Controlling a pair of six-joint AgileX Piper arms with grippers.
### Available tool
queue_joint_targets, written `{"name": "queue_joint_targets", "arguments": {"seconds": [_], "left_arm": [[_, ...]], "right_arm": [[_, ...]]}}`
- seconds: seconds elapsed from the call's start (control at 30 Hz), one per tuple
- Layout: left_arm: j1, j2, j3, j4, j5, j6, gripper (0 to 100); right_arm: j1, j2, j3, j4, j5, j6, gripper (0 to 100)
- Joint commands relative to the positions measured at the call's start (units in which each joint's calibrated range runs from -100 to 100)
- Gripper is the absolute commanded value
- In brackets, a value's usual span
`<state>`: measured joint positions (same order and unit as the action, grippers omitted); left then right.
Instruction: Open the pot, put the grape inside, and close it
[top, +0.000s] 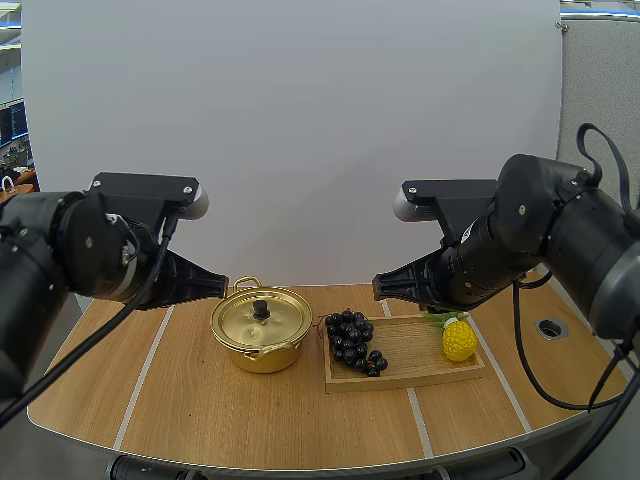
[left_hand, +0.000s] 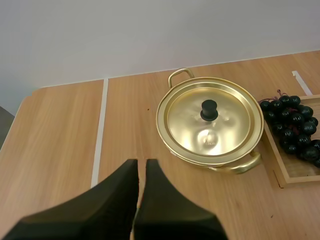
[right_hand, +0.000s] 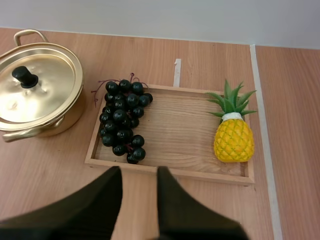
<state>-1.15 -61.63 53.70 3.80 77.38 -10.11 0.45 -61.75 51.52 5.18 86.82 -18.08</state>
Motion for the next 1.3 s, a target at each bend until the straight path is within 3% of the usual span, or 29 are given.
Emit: {"name": "queue_joint_targets", "arguments": {"seconds": [0.0,0.03,0.1,0.4,0.6,0.97,1.27], "left_arm": [[-0.07,1.6,-0.5,0.8,-2.1,-0.5,48],[-0.07,1.8,-0.5,0.8,-2.3,-0.5,62],[-0.07,1.8,-0.5,0.8,-2.4,-0.1,99],[-0.07,1.8,-0.5,0.6,-6.0,9.4,100],[-0.07,4.5,-0.5,-9.2,-6.7,22.7,100],[-0.07,24.6,-0.9,-17.9,-16.0,35.8,100],[-0.26,41.5,-10.5,-21.0,-15.1,37.9,100]], "right_arm": [[-0.2,0.0,-0.5,-0.4,-1.0,-0.1,94],[-0.2,0.0,-0.5,-0.4,-1.0,-0.1,100],[-0.2,0.0,-0.5,-0.4,-1.0,-0.1,100],[-0.2,0.0,-0.5,-0.4,-1.0,-0.1,100],[-0.2,0.0,-0.5,-0.4,-1.4,-0.1,100],[-0.2,0.0,-0.5,-0.4,-3.0,-0.1,100],[-0.2,0.0,-0.5,-0.4,-3.0,-0.1,100]]}}
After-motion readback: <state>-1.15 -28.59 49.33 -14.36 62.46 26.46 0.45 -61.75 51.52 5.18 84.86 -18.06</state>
